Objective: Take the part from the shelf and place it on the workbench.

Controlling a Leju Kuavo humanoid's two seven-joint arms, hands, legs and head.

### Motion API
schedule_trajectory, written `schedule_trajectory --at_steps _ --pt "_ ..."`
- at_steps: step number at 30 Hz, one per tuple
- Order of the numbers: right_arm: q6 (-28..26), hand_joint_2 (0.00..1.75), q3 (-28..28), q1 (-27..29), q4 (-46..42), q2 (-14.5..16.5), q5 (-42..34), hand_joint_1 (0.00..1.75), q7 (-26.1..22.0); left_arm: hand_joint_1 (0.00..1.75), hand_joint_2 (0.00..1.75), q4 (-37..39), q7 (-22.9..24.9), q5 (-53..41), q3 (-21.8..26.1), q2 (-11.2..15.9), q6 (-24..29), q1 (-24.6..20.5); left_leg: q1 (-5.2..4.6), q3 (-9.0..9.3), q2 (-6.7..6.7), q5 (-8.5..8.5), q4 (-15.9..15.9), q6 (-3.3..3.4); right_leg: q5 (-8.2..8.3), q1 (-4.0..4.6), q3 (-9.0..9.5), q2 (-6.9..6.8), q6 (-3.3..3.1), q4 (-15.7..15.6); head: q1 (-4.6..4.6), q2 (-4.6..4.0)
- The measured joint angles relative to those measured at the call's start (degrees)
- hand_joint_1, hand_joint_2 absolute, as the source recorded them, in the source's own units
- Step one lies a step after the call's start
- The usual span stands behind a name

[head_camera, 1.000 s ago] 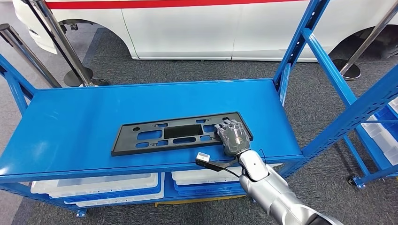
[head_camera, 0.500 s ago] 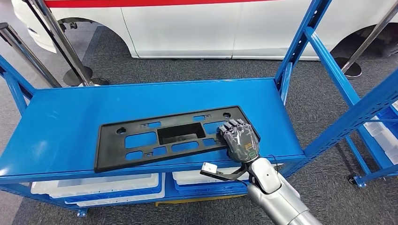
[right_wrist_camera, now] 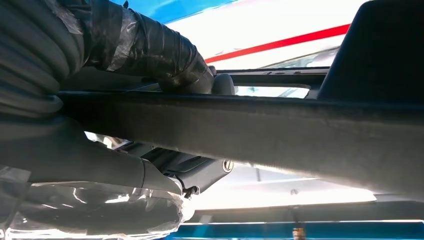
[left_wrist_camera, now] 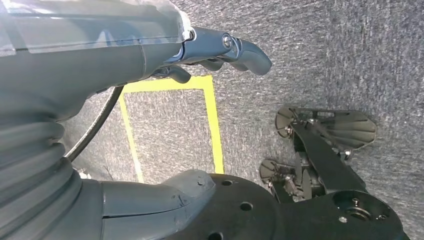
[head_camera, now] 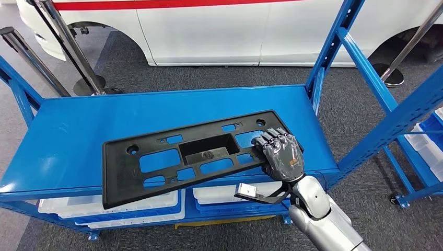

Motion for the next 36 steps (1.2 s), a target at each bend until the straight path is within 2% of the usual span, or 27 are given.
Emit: schedule_trajectory --at_steps 2,4,5,7,8,9,10,11,12,14,16,18,19,20,21,23,24,25,26,27,28,30,31,33,34,35,36 --pt "0.12 1.75 -0.34 0.20 -0.49 -0.26 -0.26 1.75 -0.02 0.00 1.75 0.01 0.01 -0.01 0.13 0.01 0.00 0.04 -0.03 -0.25 -0.06 0.59 -0.14 -0.91 0.45 0.14 -0.44 0.02 -0.53 -0.15 -0.01 0.00" --pt "0.15 1.75 -0.61 0.32 -0.86 -0.47 -0.34 1.75 -0.07 0.00 1.75 0.02 0.02 -0.01 0.39 0.03 0.00 0.08 0.11 -0.83 -0.02 -0.59 0.69 -1.63 1.26 -0.06 -1.06 -0.20 -1.48 -0.41 -0.02 0.01" --pt "0.15 1.75 -0.68 0.40 -1.03 -0.55 -0.36 1.75 -0.10 0.00 1.75 0.02 0.03 -0.02 0.52 0.03 0.00 0.06 0.18 -1.52 0.02 -2.41 2.42 -1.89 1.75 -0.17 -1.51 -0.32 -1.97 -0.56 -0.04 0.01" --pt "0.15 1.75 -0.75 0.63 -1.35 -0.69 -0.41 1.75 -0.16 0.00 1.75 0.02 0.12 -0.06 0.71 0.04 0.01 0.02 0.36 -3.75 0.10 -7.59 9.29 -2.27 2.66 -0.05 -2.75 -0.48 -2.54 -0.53 -0.07 0.01" --pt "0.14 1.75 -0.76 0.79 -1.45 -0.78 -0.44 1.75 -0.18 0.00 1.75 0.02 0.18 -0.08 0.76 0.04 0.01 0.01 0.39 -4.74 0.11 -9.50 13.05 -2.42 3.09 0.04 -3.44 -0.55 -2.61 -0.44 -0.07 0.01" --pt "0.14 1.75 -0.77 0.96 -1.53 -0.86 -0.45 1.75 -0.19 0.00 1.75 0.02 0.24 -0.10 0.80 0.04 0.02 0.03 0.40 -5.09 0.11 -10.30 15.62 -2.51 3.50 0.12 -4.12 -0.63 -2.61 -0.31 -0.07 0.01" --pt "0.14 1.75 -0.78 1.11 -1.57 -0.94 -0.45 1.75 -0.19 0.00 1.75 0.02 0.28 -0.10 0.81 0.04 0.03 0.02 0.40 -4.40 0.11 -9.86 16.10 -2.51 3.86 0.17 -4.77 -0.69 -2.56 -0.13 -0.07 0.01" --pt "0.13 1.75 -0.79 1.23 -1.64 -1.03 -0.46 1.75 -0.21 0.00 1.75 0.02 0.32 -0.10 0.83 0.05 0.04 0.00 0.40 -2.59 0.11 -8.49 14.25 -2.42 4.16 0.18 -5.35 -0.73 -2.48 0.09 -0.07 0.01" --pt "0.11 1.75 -0.82 1.34 -1.82 -1.14 -0.50 1.75 -0.24 0.00 1.75 0.02 0.35 -0.10 0.84 0.05 0.04 -0.03 0.39 0.17 0.11 -6.93 10.54 -2.20 4.41 0.19 -5.84 -0.75 -2.34 0.33 -0.07 0.01" --pt "0.10 1.75 -0.94 1.49 -2.40 -1.37 -0.63 1.75 -0.32 0.00 1.75 0.02 0.45 -0.09 0.86 0.10 0.08 -0.14 0.17 5.56 0.09 -5.80 2.39 -1.67 4.96 0.30 -6.53 -0.77 -1.85 0.65 -0.07 0.01" --pt "0.10 1.75 -1.03 1.57 -2.89 -1.55 -0.75 1.75 -0.36 0.00 1.75 0.02 0.53 -0.08 0.90 0.13 0.13 -0.17 -0.13 7.52 0.03 -6.02 -1.21 -1.26 5.77 0.32 -6.76 -0.80 -1.16 0.52 -0.06 0.01" --pt "0.10 1.75 -1.06 1.64 -3.17 -1.78 -0.82 1.75 -0.39 0.00 1.75 0.03 0.60 -0.08 0.92 0.12 0.13 -0.18 -0.07 7.10 0.14 -5.06 -1.76 -0.68 6.33 0.23 -6.86 -0.73 -0.45 0.27 -0.05 0.01" --pt "0.10 1.75 -1.08 1.67 -3.27 -1.93 -0.85 1.75 -0.46 0.00 1.75 0.04 0.64 -0.08 0.92 0.11 0.13 -0.24 0.07 6.78 0.27 -4.44 -2.06 -0.18 5.55 0.23 -7.16 -0.62 -0.20 0.73 -0.04 0.01" --pt "0.10 1.75 -1.10 1.71 -3.35 -2.09 -0.87 1.75 -0.54 0.00 1.75 0.05 0.67 -0.08 0.93 0.10 0.13 -0.29 0.21 6.29 0.42 -3.74 -2.34 0.32 3.81 0.24 -7.70 -0.49 -0.02 2.07 -0.02 0.01" --pt "0.10 1.75 -1.12 1.75 -3.40 -2.24 -0.89 1.75 -0.62 0.00 1.75 0.07 0.69 -0.08 0.93 0.09 0.13 -0.31 0.32 5.71 0.57 -3.06 -2.49 0.73 1.19 0.19 -8.52 -0.38 0.09 4.57 -0.01 0.00" --pt "0.11 1.75 -1.15 1.92 -3.45 -2.38 -0.97 1.75 -0.69 0.00 1.75 0.07 0.69 -0.08 0.95 0.10 0.12 -0.33 0.16 4.16 0.64 -1.99 -2.38 1.07 -3.69 0.13 -10.31 -0.31 0.33 11.40 0.00 0.00" --pt "0.14 1.75 -1.17 2.04 -3.45 -2.48 -1.04 1.75 -0.69 0.00 1.75 0.07 0.72 -0.08 0.95 0.10 0.11 -0.32 0.09 3.34 0.65 -1.48 -2.23 1.06 -4.60 0.10 -10.69 -0.31 0.46 14.18 0.00 0.00" --pt "0.17 1.75 -1.20 2.18 -3.47 -2.59 -1.12 1.75 -0.69 0.00 1.75 0.07 0.75 -0.08 0.95 0.09 0.11 -0.33 0.04 2.50 0.65 -1.02 -1.99 0.99 -4.18 0.08 -10.30 -0.30 0.53 15.39 -0.01 0.01" --pt "0.20 1.75 -1.23 2.29 -3.53 -2.73 -1.20 1.75 -0.69 0.00 1.75 0.07 0.79 -0.08 0.95 0.09 0.11 -0.33 0.03 1.65 0.64 -0.63 -1.65 0.88 -2.77 0.07 -8.93 -0.30 0.53 14.62 -0.01 0.01" --pt "0.23 1.75 -1.31 2.37 -3.67 -2.86 -1.25 1.75 -0.70 0.00 1.75 0.07 0.83 -0.08 0.95 0.09 0.11 -0.33 0.03 0.83 0.63 -0.31 -1.21 0.74 -1.09 0.05 -6.56 -0.30 0.43 11.91 -0.01 0.01" --pt "0.25 1.75 -1.42 2.41 -3.87 -3.00 -1.27 1.75 -0.70 0.00 1.75 0.07 0.86 -0.08 0.95 0.09 0.11 -0.33 0.03 0.11 0.62 -0.02 -0.77 0.55 -0.40 0.04 -3.82 -0.27 0.22 8.04 -0.01 0.01" --pt "0.26 1.75 -1.78 2.61 -4.44 -3.28 -1.33 1.75 -0.71 0.00 1.75 0.07 0.91 -0.08 0.95 0.09 0.11 -0.32 -0.10 -0.80 0.56 0.57 -0.10 0.03 -0.65 0.28 0.38 -0.15 -0.31 1.39 -0.03 0.01" --pt "0.26 1.75 -1.95 2.76 -4.73 -3.48 -1.39 1.75 -0.71 0.00 1.75 0.07 0.94 -0.08 0.96 0.09 0.11 -0.30 -0.15 -1.00 0.53 0.96 -0.03 -0.28 -1.18 0.46 1.09 -0.10 -0.57 -0.09 -0.03 0.01" --pt "0.29 1.75 -2.22 3.31 -5.26 -3.90 -1.56 1.75 -0.71 0.00 1.75 0.07 0.97 -0.04 1.05 0.11 0.14 -0.19 -0.17 -1.25 0.38 1.76 -0.19 -1.00 -0.44 0.53 0.75 -0.16 -1.30 -0.52 0.00 0.00" --pt "0.39 1.75 -2.32 3.59 -5.54 -4.09 -1.65 1.75 -0.71 0.00 1.75 0.08 0.98 0.01 1.13 0.13 0.16 -0.13 -0.12 -1.61 0.30 1.34 0.03 -1.32 0.10 0.42 0.30 -0.30 -1.79 -0.66 0.01 0.00" --pt "0.62 1.75 -2.45 3.98 -5.88 -4.33 -1.79 1.75 -0.71 0.00 1.75 0.08 0.99 0.09 1.21 0.15 0.18 -0.09 -0.07 -2.16 0.23 -0.17 1.02 -1.62 0.81 0.28 -0.35 -0.44 -2.37 -0.79 -0.01 0.00" --pt "0.92 1.75 -2.66 4.46 -6.23 -4.61 -1.97 1.75 -0.70 0.00 1.75 0.09 1.00 0.18 1.28 0.16 0.20 -0.08 0.02 -2.85 0.19 -2.66 3.00 -1.89 1.55 0.12 -1.11 -0.60 -2.81 -0.92 -0.02 0.00"
